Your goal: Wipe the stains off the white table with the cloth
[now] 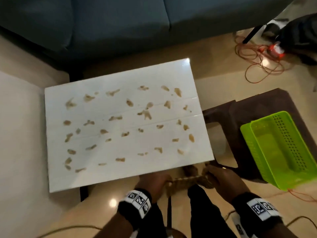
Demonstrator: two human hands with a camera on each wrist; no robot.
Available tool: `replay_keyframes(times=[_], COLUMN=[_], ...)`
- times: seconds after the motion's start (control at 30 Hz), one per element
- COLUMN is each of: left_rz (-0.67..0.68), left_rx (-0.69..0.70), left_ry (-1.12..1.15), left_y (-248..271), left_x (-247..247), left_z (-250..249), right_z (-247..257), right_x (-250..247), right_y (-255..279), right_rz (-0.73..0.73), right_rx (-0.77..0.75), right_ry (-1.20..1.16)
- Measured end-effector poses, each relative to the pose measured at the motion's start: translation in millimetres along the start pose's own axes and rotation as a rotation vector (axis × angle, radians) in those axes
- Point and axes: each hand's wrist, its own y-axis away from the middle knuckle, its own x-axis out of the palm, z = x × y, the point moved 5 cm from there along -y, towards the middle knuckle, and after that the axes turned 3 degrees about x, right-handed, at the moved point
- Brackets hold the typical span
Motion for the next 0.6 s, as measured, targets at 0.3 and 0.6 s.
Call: replay_keyframes(times=[0.3,0.6], left_rz=[-0.551,-1.011], left_rx=[-0.346,-1.281], left_ry=[0.462,1.074], left_y=[-176,-92], left_x=[-3,121], left_z=[81,144], right_z=[-70,-72], right_x=[-25,113], right_y=[-182,-187], right_rz=[-0.401,-0.098], right_rx=[0.138,-0.2], right_ry=[0.14,0.461])
